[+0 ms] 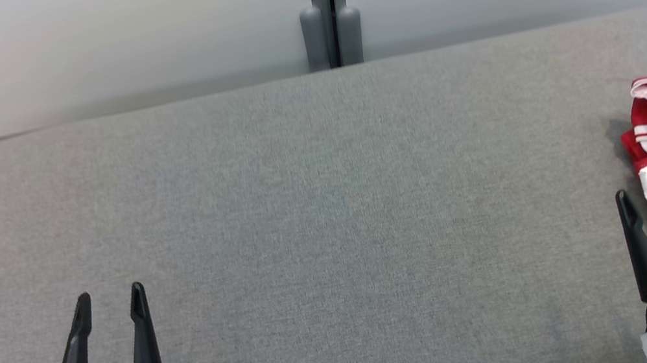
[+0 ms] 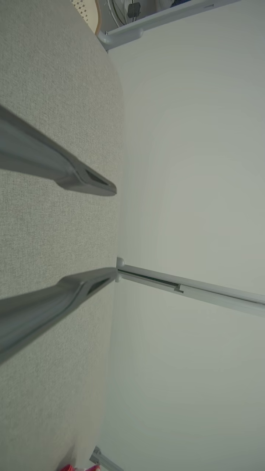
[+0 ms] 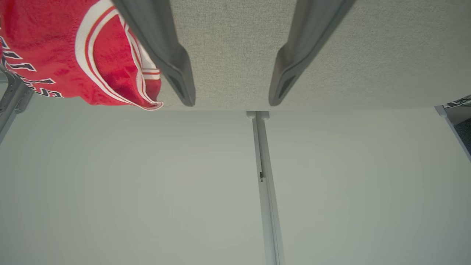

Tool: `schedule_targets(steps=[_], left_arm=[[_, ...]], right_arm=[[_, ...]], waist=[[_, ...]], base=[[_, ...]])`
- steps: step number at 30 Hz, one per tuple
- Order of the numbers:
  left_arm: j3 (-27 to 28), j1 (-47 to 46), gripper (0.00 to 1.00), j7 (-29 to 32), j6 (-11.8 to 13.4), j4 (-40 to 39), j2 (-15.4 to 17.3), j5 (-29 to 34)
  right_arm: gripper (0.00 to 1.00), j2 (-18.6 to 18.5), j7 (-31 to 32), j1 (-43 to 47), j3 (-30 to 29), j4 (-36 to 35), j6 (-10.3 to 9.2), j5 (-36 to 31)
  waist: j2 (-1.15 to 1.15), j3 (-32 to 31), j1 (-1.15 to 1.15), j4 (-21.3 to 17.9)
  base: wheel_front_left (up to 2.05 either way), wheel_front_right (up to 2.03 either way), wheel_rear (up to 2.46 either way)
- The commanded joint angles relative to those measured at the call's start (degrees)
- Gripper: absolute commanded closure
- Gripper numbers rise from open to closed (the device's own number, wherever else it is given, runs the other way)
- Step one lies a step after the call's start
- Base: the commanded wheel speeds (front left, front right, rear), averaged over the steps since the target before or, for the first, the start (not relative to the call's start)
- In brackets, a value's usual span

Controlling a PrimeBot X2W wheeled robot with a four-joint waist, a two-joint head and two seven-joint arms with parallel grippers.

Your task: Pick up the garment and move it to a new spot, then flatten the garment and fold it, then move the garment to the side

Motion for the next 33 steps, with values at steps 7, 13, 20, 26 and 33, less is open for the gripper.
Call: schedule_targets(steps=[7, 13, 20, 26, 33], left_arm=[[-0.77, 4.41, 0.00, 1.55, 0.62, -0.02, 0.62, -0.41], [-1.01, 5.95, 0.00, 2.77, 0.95, -0.46, 1.23, -0.47], [-1.46, 5.30, 0.00, 3.09, 0.99, -0.12, 1.41, -0.63], [-1.55, 4.41, 0.00, 3.13, 0.88, 0.50, 1.69, -0.88], [-1.54, 4.01, 0.00, 2.91, 0.86, 1.46, 1.96, -1.34]], right_arm=[[0.00, -0.40, 1.88, 5.98, -0.68, -1.64, -0.03, 1.00], [0.00, -0.11, 2.49, 7.80, -0.80, -2.72, -0.03, 1.42], [0.00, -0.11, 2.85, 8.18, -1.03, -3.63, -0.03, 1.07], [0.00, 0.13, 2.93, 7.99, -0.88, -3.78, -0.03, 1.09], [0.00, 0.05, 2.49, 7.55, -0.62, -3.10, -0.03, 1.29]], waist=[[0.00, -7.51, 0.00, 0.34], [0.00, -8.37, 0.00, 0.14], [0.00, -8.26, 0.00, 0.05], [0.00, -8.02, 0.00, -0.13], [0.00, -8.19, 0.00, -0.36]], base=[[0.00, 0.00, 0.00], [0.00, 0.00, 0.00], [0.00, 0.00, 0.00], [0.00, 0.00, 0.00], [0.00, 0.00, 0.00]])
